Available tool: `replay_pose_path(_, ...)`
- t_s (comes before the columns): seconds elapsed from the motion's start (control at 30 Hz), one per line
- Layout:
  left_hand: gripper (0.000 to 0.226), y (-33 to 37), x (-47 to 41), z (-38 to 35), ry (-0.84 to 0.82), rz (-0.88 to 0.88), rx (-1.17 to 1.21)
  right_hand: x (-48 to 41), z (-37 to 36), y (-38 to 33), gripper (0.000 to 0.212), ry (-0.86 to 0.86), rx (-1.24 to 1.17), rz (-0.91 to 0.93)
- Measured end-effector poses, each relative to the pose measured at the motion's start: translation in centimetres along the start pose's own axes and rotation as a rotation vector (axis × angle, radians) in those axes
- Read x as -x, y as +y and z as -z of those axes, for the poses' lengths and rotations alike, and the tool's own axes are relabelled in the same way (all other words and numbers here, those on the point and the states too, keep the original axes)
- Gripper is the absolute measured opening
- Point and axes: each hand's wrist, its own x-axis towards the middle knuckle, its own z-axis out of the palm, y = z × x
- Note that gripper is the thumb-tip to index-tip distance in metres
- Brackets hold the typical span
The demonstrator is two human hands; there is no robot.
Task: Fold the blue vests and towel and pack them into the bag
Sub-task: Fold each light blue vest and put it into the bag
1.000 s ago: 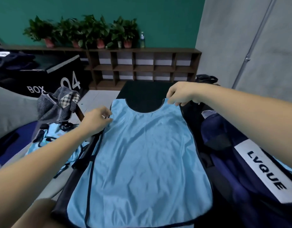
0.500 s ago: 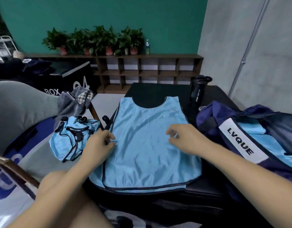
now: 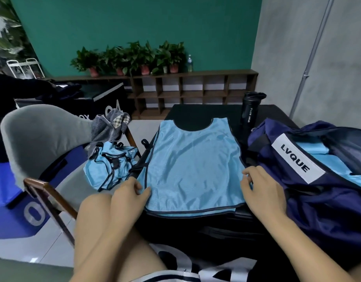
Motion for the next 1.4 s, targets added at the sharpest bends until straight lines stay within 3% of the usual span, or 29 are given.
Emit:
replay_pose_path(0.2, 0.033, 0.1, 1.5, -0.6, 0.046, -0.054, 0.009, 1.5, -0.8, 1.3, 0.013, 0.031, 0.061, -0.085)
replay_pose_path(0.47, 0.029, -0.3, 1.9, -0.1, 0.035, -0.11, 0.04, 1.3, -1.9, 2.0, 0.042, -0.026, 0.286, -0.126)
replay_pose_path(0.7, 0.029, 0.0, 2.2, 0.2, 0.044, -0.156, 0.022, 0.8, -1.7, 2.1, 0.032, -0.084, 0.236, -0.21)
replay_pose_path(0.83, 0.022, 0.3, 2.5, 1.1, 0.12, -0.021, 0.284, 0.9, -1.6, 2.1, 0.007, -0.061, 0.213, -0.205)
replay_pose_path(0.93, 0.017, 0.2, 2.5, 1.9, 0.156, 0.131, 0.388, 0.9, -1.5, 1.9, 0.007, -0.053, 0.189, -0.203)
replay_pose_path(1.03, 0.013, 0.8, 2.7, 2.6, 0.162, 0.22, 0.441, 1.1, -0.7, 1.5, 0.01, -0.049, -0.015, -0.25)
replay_pose_path(1.2, 0.012, 2.0, 3.3, 4.9, 0.132, 0.221, 0.379, 2.1, 1.1, 0.3, 0.014, -0.013, -0.466, -0.286)
replay_pose_path(1.4, 0.02, -0.8, 3.2, 6.4, 0.038, 0.055, -0.239, 3.2, 1.8, -1.7, 0.016, -0.065, -0.617, -0.218)
